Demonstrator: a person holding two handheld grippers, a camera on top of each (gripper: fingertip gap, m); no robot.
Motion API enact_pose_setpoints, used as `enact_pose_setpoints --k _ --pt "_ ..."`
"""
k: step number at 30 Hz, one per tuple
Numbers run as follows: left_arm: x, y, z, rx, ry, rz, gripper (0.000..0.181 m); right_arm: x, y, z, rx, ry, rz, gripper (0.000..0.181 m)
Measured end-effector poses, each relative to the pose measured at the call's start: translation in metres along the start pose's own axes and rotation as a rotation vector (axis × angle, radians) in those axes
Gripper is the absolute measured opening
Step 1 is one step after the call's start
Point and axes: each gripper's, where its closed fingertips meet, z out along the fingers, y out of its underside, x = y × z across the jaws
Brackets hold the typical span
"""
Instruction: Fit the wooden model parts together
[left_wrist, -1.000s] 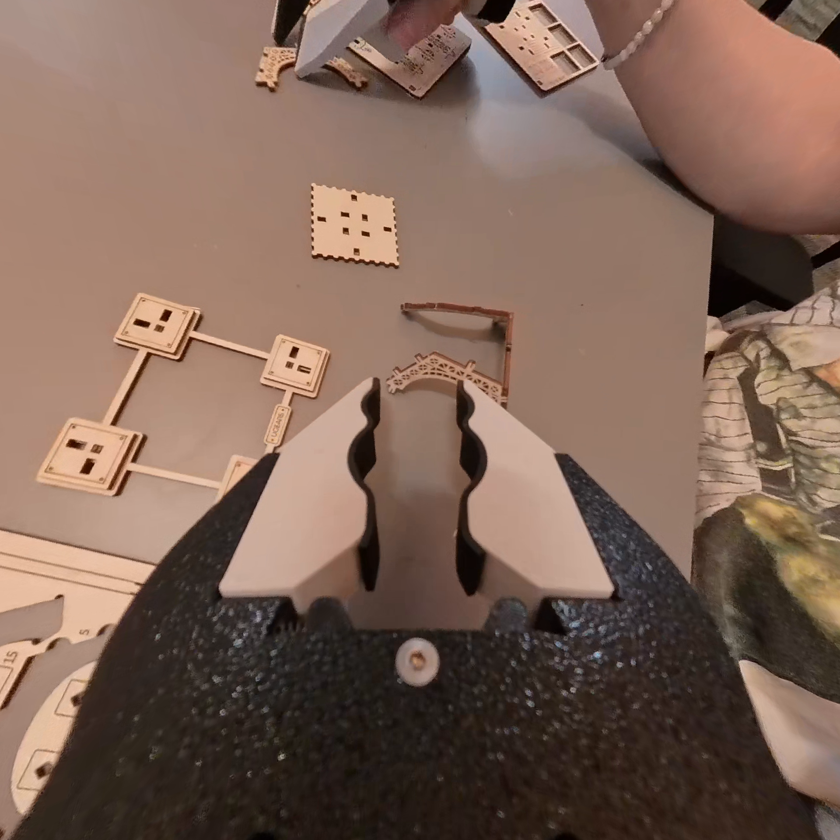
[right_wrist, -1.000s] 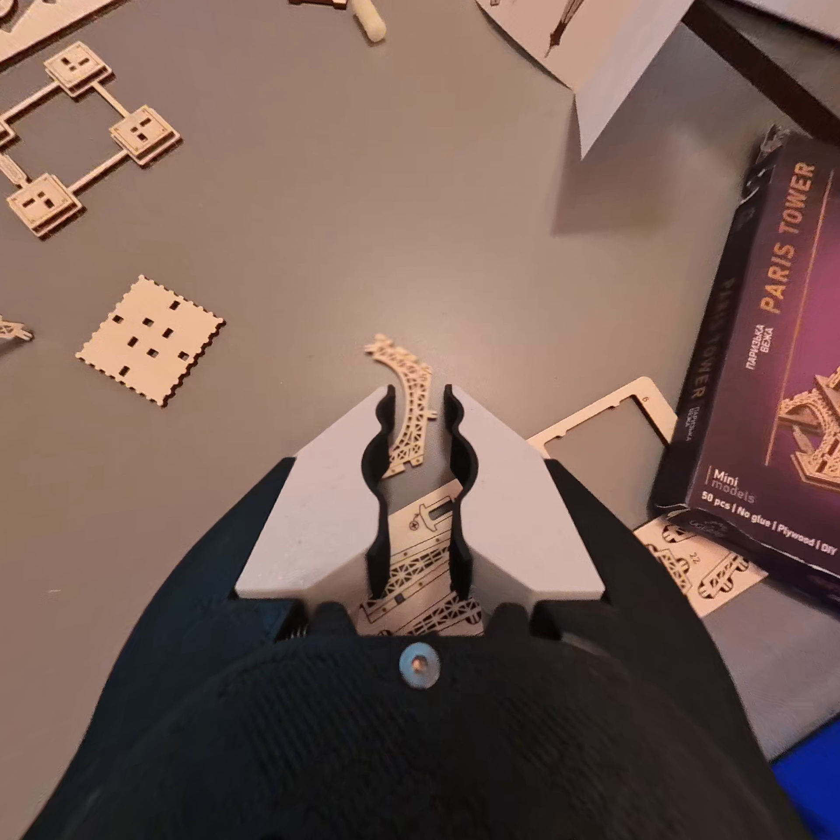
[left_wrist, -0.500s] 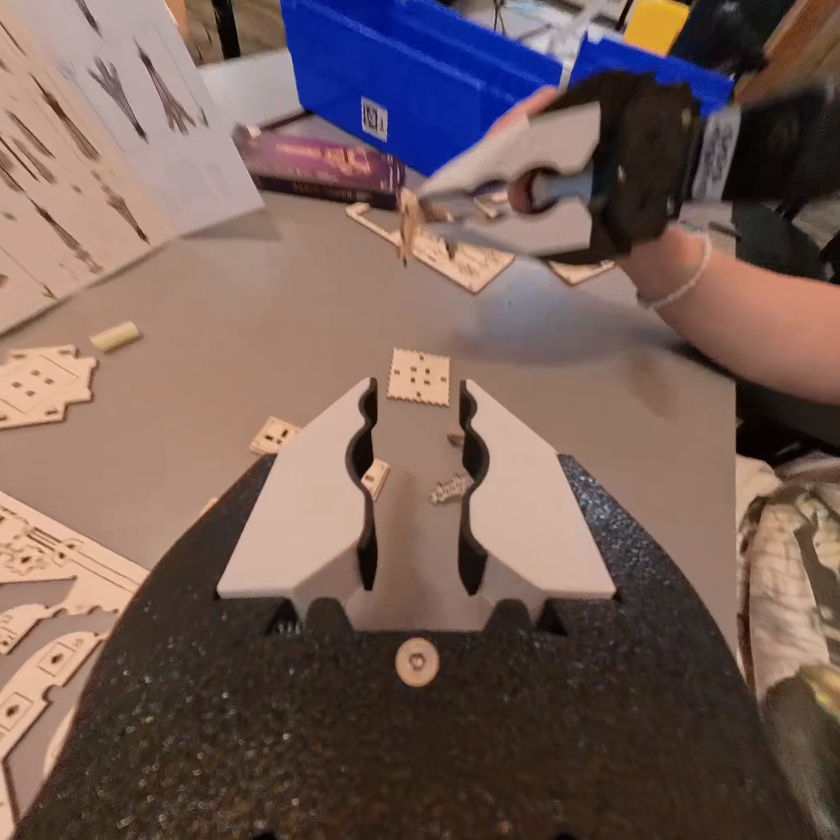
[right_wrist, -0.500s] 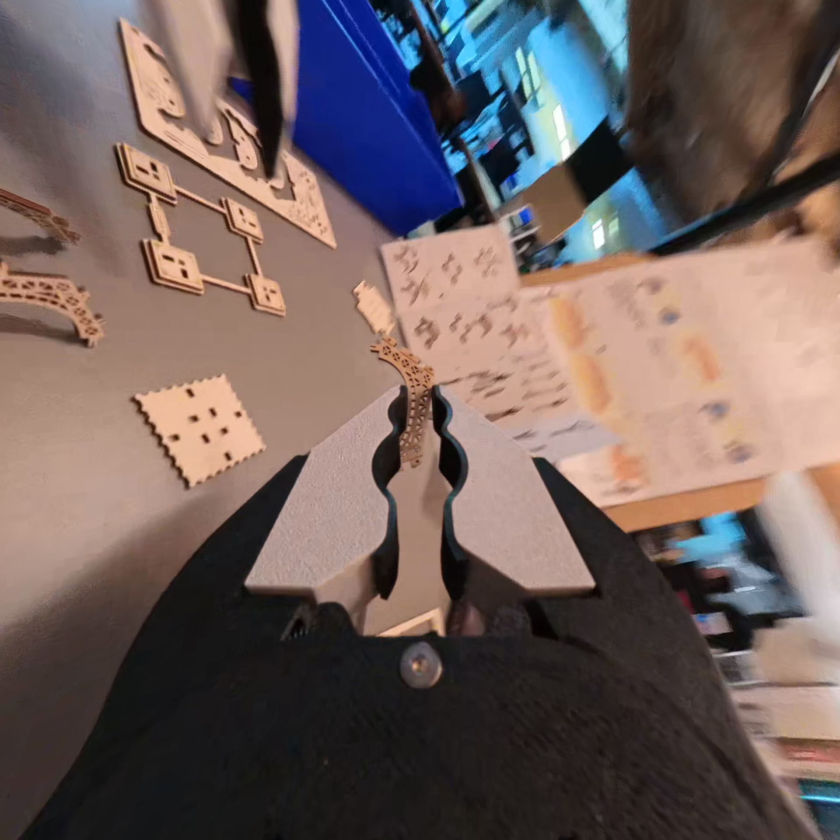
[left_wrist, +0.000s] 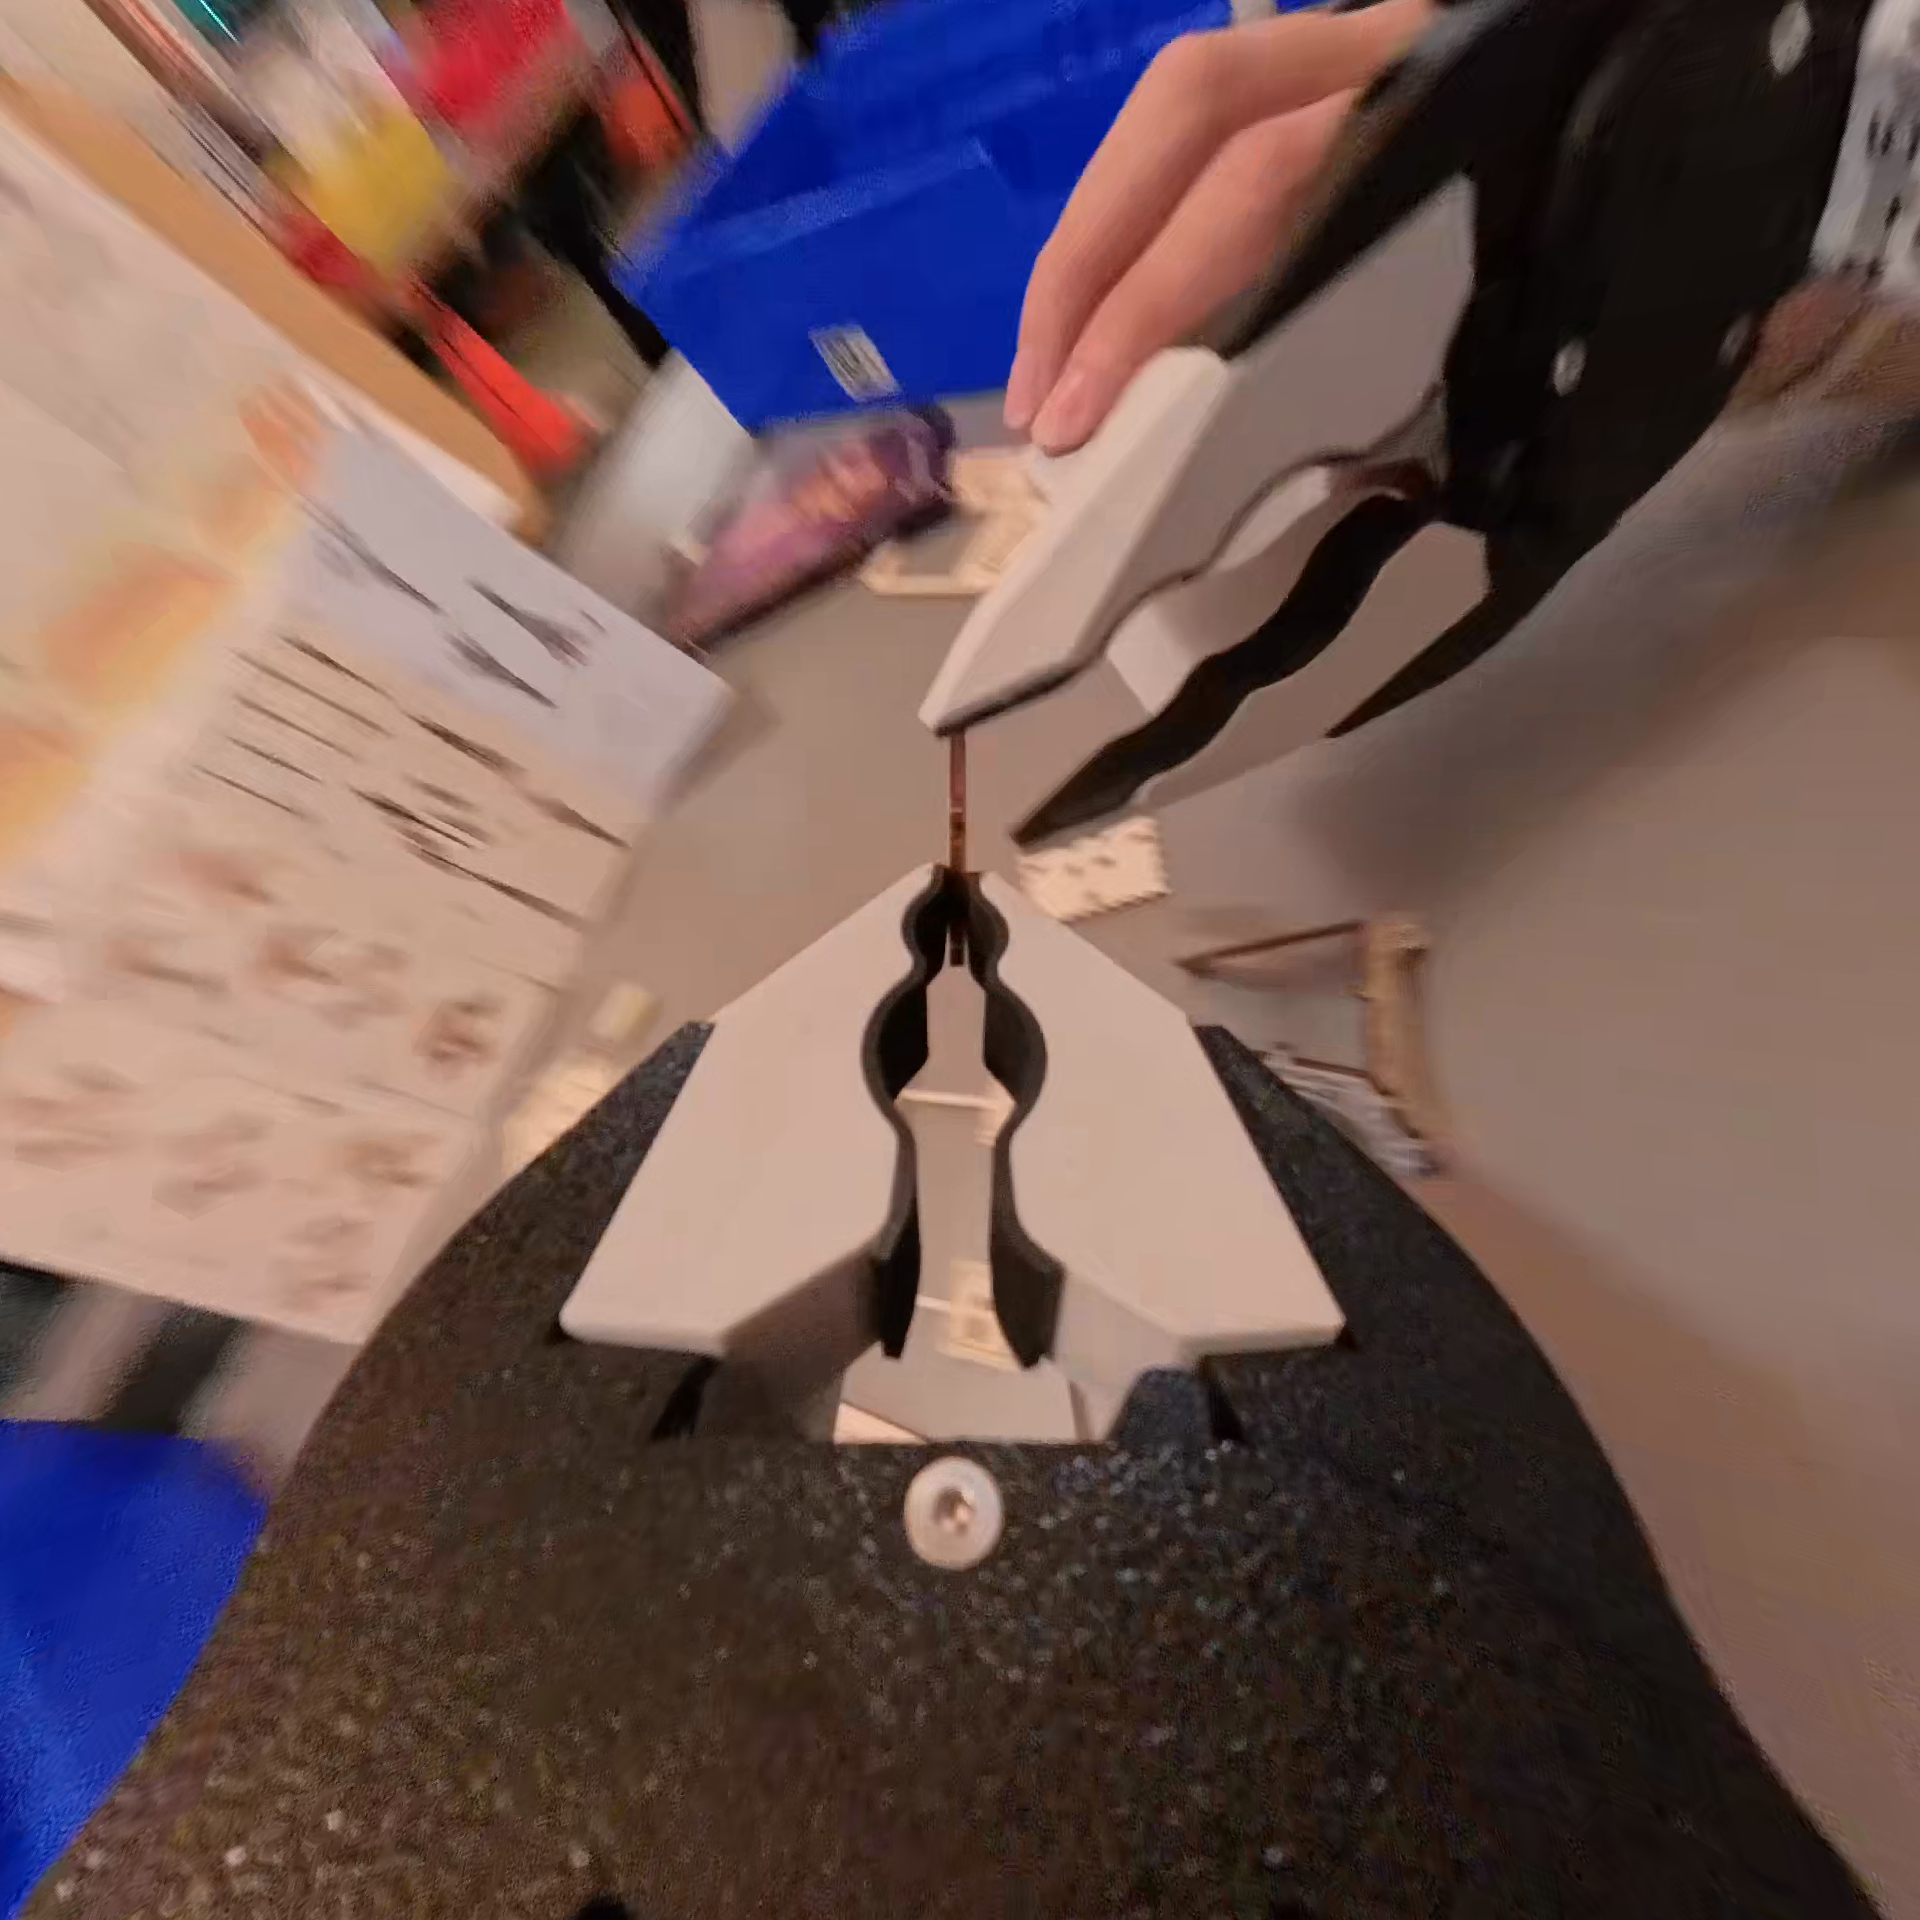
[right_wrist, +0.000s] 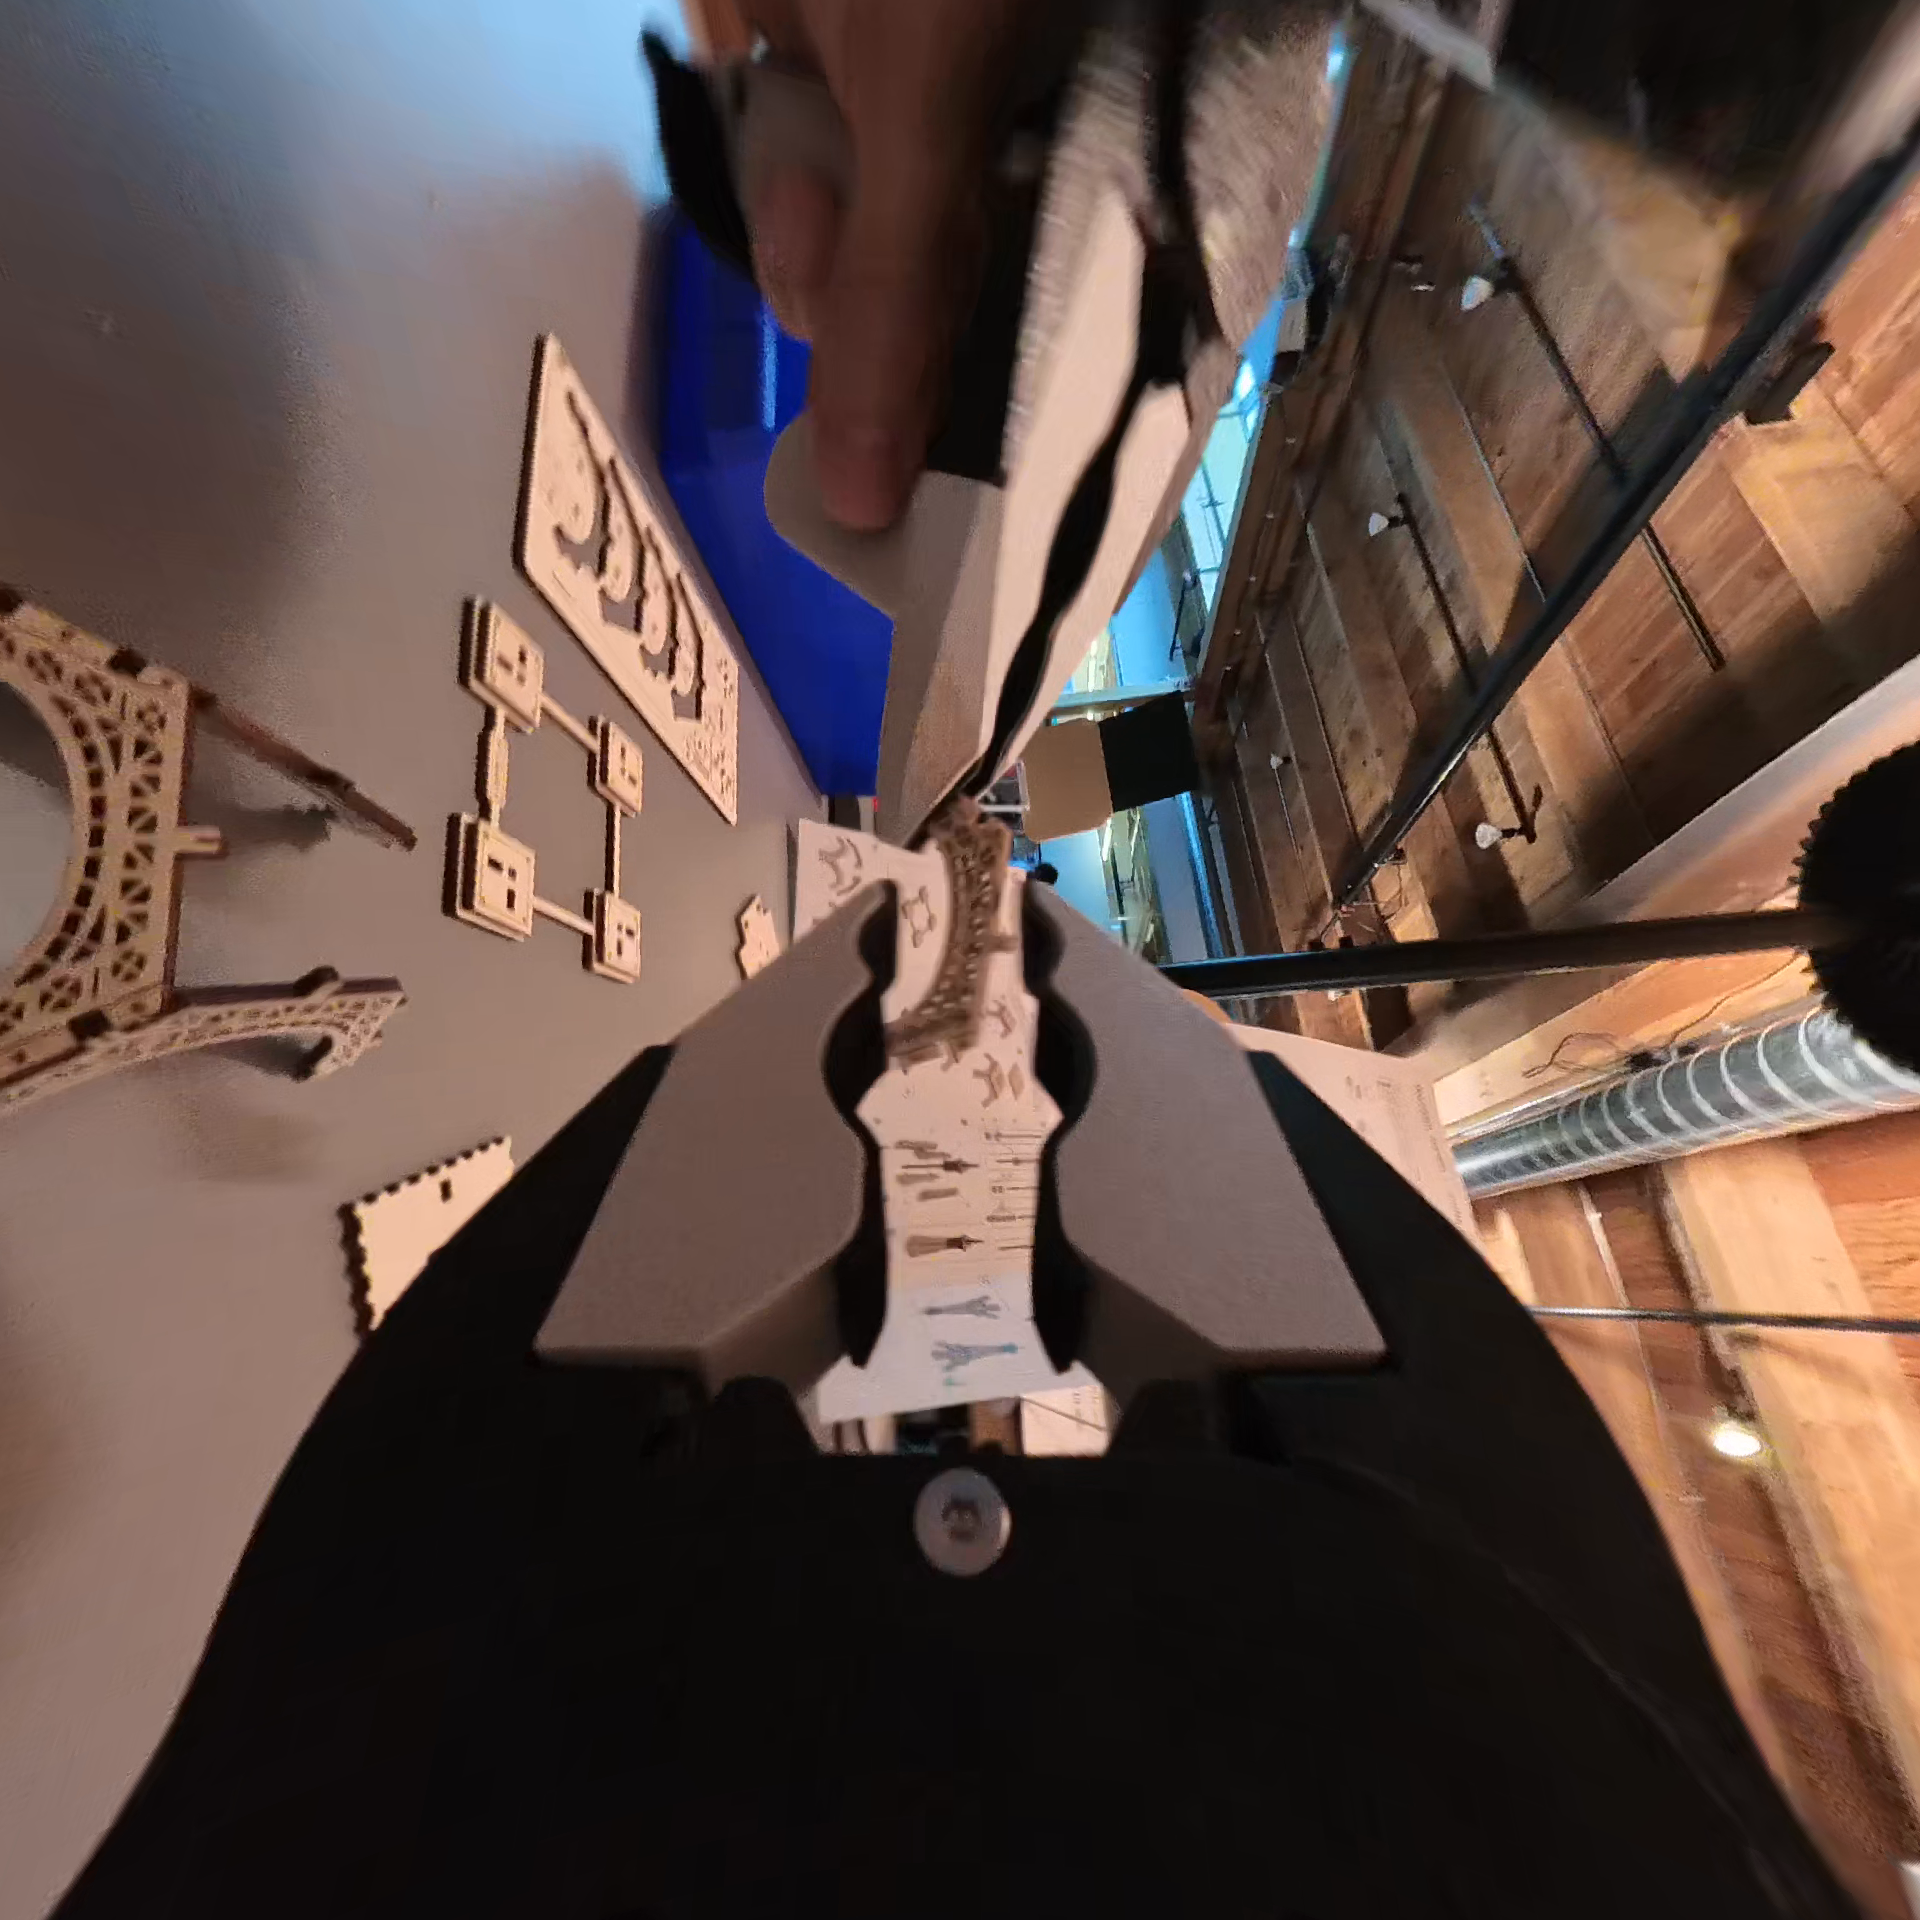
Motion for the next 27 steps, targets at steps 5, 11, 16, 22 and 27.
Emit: enact_pose_setpoints --k 5,11,16,22,27 --pt "-0.019 -0.012 -0.025 -0.074 -0.544 0.819 0.000 0.016 0.006 -0.015 0.104 0.012 0.342 0.051" --pt "-0.004 -0.018 -0.026 -0.066 -0.671 1.072 0.000 0.003 0.015 -0.014 0.060 -0.037 0.317 0.045" --pt "-0.004 -0.017 -0.026 -0.054 -0.699 1.121 0.000 -0.004 0.012 -0.011 0.041 -0.040 0.212 0.038" --pt "-0.003 -0.001 -0.016 -0.062 -0.624 1.040 0.000 0.003 0.016 -0.010 0.025 -0.002 0.230 0.037" --pt "0.007 0.036 0.002 -0.103 -0.201 0.510 0.000 -0.014 0.014 -0.011 0.051 -0.151 0.311 0.045"
